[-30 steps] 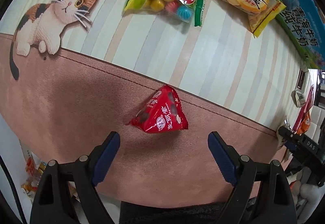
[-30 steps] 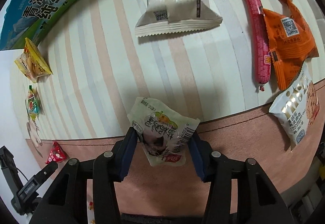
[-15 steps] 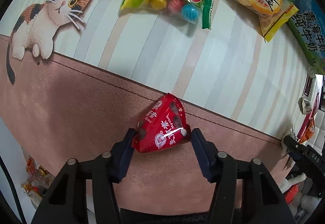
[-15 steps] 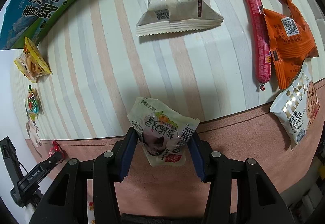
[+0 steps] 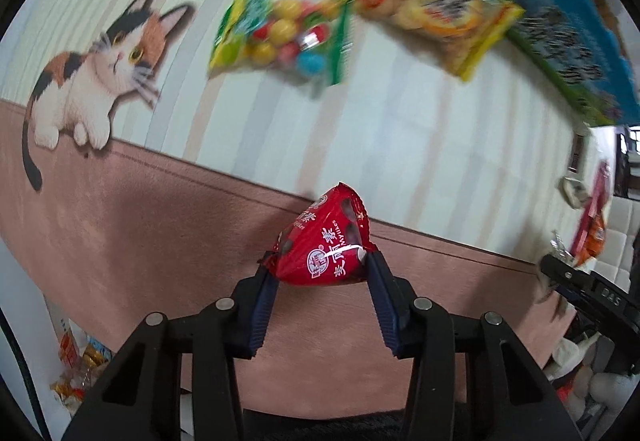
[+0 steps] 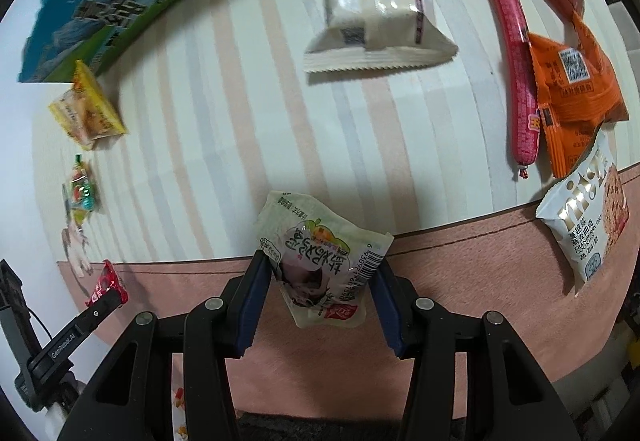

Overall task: Organize snacks
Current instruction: 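Carry both packets over the box and lower them inside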

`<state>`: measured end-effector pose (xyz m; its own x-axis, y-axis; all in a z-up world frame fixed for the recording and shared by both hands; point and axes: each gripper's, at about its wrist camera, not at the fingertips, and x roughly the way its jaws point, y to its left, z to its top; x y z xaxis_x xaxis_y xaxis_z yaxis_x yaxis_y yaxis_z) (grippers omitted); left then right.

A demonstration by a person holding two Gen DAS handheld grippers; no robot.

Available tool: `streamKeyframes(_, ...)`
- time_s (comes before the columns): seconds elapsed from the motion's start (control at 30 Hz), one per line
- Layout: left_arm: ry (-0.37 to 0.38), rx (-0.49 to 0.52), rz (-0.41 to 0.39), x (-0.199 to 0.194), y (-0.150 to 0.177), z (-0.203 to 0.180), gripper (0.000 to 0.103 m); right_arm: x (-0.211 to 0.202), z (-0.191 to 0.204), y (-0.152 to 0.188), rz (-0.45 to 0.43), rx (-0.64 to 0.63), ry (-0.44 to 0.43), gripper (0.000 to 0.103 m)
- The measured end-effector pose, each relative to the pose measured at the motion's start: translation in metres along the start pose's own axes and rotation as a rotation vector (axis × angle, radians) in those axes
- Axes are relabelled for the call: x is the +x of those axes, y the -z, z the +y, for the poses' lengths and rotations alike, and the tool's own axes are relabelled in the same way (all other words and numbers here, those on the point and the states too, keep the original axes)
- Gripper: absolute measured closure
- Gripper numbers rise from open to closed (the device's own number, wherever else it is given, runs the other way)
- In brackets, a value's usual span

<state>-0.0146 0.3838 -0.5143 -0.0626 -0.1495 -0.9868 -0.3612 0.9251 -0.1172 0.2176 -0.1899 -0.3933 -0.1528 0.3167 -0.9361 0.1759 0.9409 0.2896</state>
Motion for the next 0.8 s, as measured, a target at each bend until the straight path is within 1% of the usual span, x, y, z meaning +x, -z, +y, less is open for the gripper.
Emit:
streamKeyframes(0.17, 0.044, 0.076, -0.056, -0.037, -0.006, -0.039, 0.061, -0.029, 0.012, 0.002, -0.028, -0.036, -0.055, 0.05)
streamKeyframes(0.3, 0.103, 0.134, -0.104, -0.073, -0.018, -0.069, 0.061, -0.068, 0.026, -0.002, -0.076, -0.076, -0.109, 0.051)
streamKeyframes(0.4, 0.147, 0.182, -0.15, -0.103, -0.034, -0.094, 0.061, -0.104, 0.036, -0.012, -0.123, -0.099, -0.159, 0.051)
streamKeyframes(0.5, 0.177, 0.226, -0.19, -0.128, -0.059, -0.123, 0.061, -0.145, 0.048, -0.033, -0.185, -0.118, -0.207, 0.051)
streamKeyframes(0.57, 0.194, 0.257, -0.21, -0.145, -0.082, -0.14, 0.061, -0.166, 0.058, -0.049, -0.226, -0.135, -0.218, 0.051)
streamKeyframes(0.63, 0.197, 0.272, -0.225, -0.155, -0.104, -0.153, 0.061, -0.185, 0.07, -0.071, -0.273, -0.154, -0.212, 0.05)
streamKeyframes(0.7, 0.189, 0.287, -0.237, -0.163, -0.132, -0.168, 0.061, -0.195, 0.083, -0.095, -0.302, -0.17, -0.191, 0.05)
streamKeyframes(0.8, 0.181, 0.277, -0.207, -0.156, -0.179, -0.182, 0.061, -0.193, 0.101, -0.127, -0.303, -0.206, -0.151, 0.05)
